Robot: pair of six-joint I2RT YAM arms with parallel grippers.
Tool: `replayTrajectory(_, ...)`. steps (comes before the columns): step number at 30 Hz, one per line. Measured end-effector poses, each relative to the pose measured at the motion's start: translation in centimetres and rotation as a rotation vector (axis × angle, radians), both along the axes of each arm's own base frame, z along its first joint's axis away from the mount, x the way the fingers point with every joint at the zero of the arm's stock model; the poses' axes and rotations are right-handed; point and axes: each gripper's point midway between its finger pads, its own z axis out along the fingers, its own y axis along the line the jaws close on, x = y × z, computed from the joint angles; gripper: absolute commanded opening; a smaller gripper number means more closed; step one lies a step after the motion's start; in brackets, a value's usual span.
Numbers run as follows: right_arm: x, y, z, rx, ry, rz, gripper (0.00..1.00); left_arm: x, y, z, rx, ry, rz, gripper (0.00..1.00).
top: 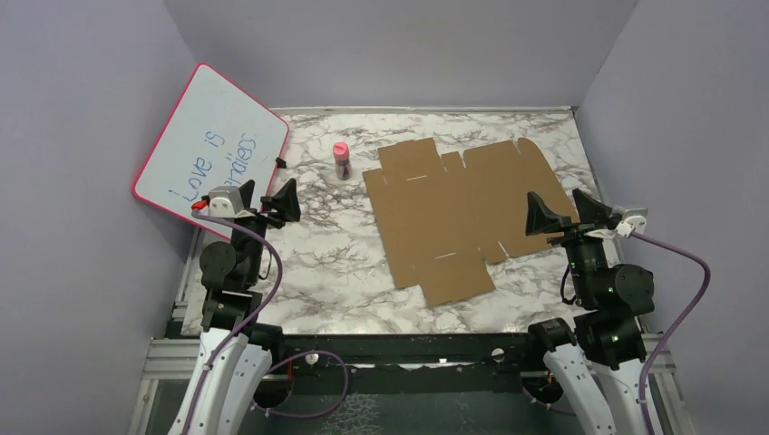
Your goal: Fold the paper box
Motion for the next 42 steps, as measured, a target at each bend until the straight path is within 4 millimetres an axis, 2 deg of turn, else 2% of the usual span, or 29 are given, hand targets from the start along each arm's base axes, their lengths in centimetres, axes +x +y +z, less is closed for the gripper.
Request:
replayTrajectory(11, 0.2, 0.0, -0.5, 0.001, 0.022, 0.001, 1.00, 0.2, -0.6, -0.3, 0.006, 0.012, -0.030, 0.99)
replayTrajectory(17, 1.0, 0.5, -1.6, 0.022, 0.076, 0.018, 1.00, 0.8, -1.6, -1.5, -0.010, 0.083, -0.082, 0.99)
replayTrajectory(23, 2.6, 1.7, -4.4, 0.056, 0.204, 0.055, 1.00, 1.6, -3.4, -4.4, -0.079, 0.214, -0.167, 0.99)
replayTrajectory(29, 3.8, 3.0, -6.3, 0.091, 0.291, 0.109, 1.00, 2.4, -6.1, -8.8, -0.166, 0.404, -0.265, 0.99)
replayTrajectory(32, 4.8, 4.0, -8.2, 0.102, 0.364, 0.141, 1.00, 2.3, -8.4, -10.9, -0.183, 0.494, -0.326, 0.99)
replayTrajectory(40, 8.1, 6.5, -17.2, 0.125, 0.688, 0.197, 1.00, 0.3, -15.0, -16.7, -0.154, 0.719, -0.456, 0.99)
replayTrajectory(42, 8.5, 7.0, -19.1, 0.131, 0.751, 0.207, 1.00, -0.1, -16.0, -18.1, -0.140, 0.763, -0.463, 0.99)
